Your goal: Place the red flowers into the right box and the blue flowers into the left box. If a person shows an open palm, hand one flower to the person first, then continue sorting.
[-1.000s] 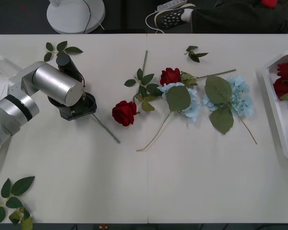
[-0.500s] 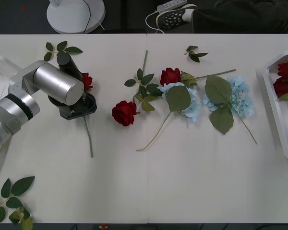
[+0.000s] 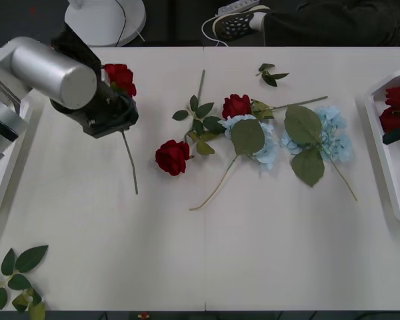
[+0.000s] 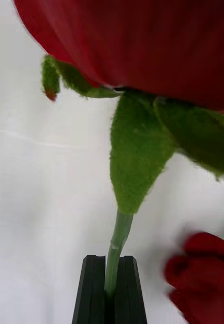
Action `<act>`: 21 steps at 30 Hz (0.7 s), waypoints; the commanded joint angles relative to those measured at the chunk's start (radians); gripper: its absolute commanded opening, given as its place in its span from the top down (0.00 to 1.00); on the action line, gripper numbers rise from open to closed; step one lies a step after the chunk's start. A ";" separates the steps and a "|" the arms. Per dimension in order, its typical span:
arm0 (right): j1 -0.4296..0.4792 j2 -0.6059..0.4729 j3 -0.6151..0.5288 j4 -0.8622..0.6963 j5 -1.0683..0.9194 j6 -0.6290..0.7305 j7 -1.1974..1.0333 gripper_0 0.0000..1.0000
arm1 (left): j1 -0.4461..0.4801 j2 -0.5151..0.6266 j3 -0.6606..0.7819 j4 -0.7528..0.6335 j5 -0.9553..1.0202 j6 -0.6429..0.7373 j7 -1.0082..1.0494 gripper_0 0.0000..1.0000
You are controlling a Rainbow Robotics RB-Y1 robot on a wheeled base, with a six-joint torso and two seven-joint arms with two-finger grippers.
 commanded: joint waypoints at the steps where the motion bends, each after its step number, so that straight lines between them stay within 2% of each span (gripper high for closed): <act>1: -0.118 0.046 0.131 -0.007 0.007 -0.086 -0.121 0.08 | -0.002 0.126 0.092 -0.207 0.138 0.005 -0.168 1.00; 4: -0.150 0.067 0.202 0.010 0.011 -0.132 -0.123 0.08 | 0.034 0.158 0.129 -0.321 0.207 -0.045 -0.199 1.00; 8: -0.204 0.116 0.283 0.073 0.019 -0.180 -0.116 0.08 | 0.101 0.155 0.142 -0.480 0.250 -0.219 -0.205 1.00; 10: -0.227 0.142 0.308 0.108 0.033 -0.192 -0.115 0.07 | 0.129 0.121 0.141 -0.534 0.254 -0.285 -0.208 1.00; 14: -0.256 0.196 0.349 0.160 0.080 -0.215 -0.112 0.07 | 0.136 0.040 0.147 -0.597 0.240 -0.326 -0.214 1.00; 21: -0.276 0.274 0.397 0.206 0.131 -0.256 -0.109 0.08 | 0.133 -0.146 0.152 -0.612 0.178 -0.429 -0.224 1.00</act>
